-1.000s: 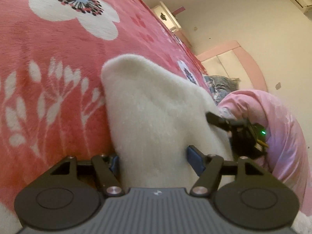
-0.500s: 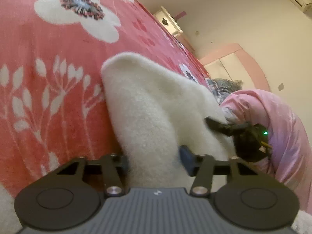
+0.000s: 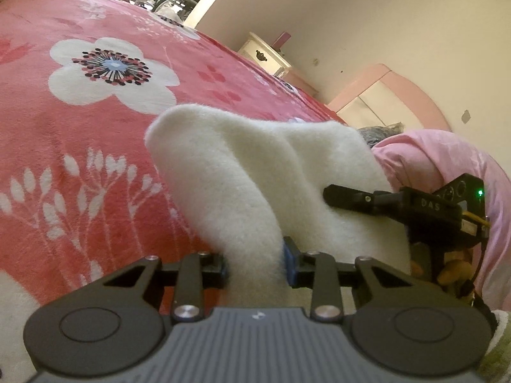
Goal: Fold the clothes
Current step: 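Grasp the folded sweater edge with both tools, then lift the folded sweater with both tools and carry it off the bed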
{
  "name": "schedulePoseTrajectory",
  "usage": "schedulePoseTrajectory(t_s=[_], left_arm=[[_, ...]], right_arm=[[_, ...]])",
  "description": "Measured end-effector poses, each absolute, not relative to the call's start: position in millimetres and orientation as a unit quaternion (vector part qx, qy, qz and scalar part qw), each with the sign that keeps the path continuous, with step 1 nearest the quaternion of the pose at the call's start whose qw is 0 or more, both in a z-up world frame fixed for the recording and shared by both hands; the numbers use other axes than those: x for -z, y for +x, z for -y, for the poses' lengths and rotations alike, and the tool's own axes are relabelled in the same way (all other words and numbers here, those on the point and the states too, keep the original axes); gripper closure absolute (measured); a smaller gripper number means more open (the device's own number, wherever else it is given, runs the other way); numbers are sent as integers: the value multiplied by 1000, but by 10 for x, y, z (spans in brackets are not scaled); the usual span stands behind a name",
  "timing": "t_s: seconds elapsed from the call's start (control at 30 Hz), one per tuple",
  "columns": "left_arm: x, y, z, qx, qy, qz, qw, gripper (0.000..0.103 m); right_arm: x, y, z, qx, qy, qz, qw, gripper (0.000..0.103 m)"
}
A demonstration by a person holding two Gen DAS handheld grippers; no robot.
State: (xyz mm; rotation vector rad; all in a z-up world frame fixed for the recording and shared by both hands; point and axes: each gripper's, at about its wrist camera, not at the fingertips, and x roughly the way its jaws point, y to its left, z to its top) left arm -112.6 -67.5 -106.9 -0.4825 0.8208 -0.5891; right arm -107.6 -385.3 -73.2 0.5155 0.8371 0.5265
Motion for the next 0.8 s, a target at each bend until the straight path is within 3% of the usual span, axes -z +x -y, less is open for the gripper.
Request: schedulePoseTrajectory(t_s=[0.3, 0.8], left_arm=[[935, -1243, 690, 283, -226, -367, 857, 72], [277, -1588, 334, 260, -238, -277, 894, 73]], right_arm=[[523, -1329, 3945, -246, 222, -374, 866, 45], [-202, -1690, 3473, -280, 171, -294, 898, 46]])
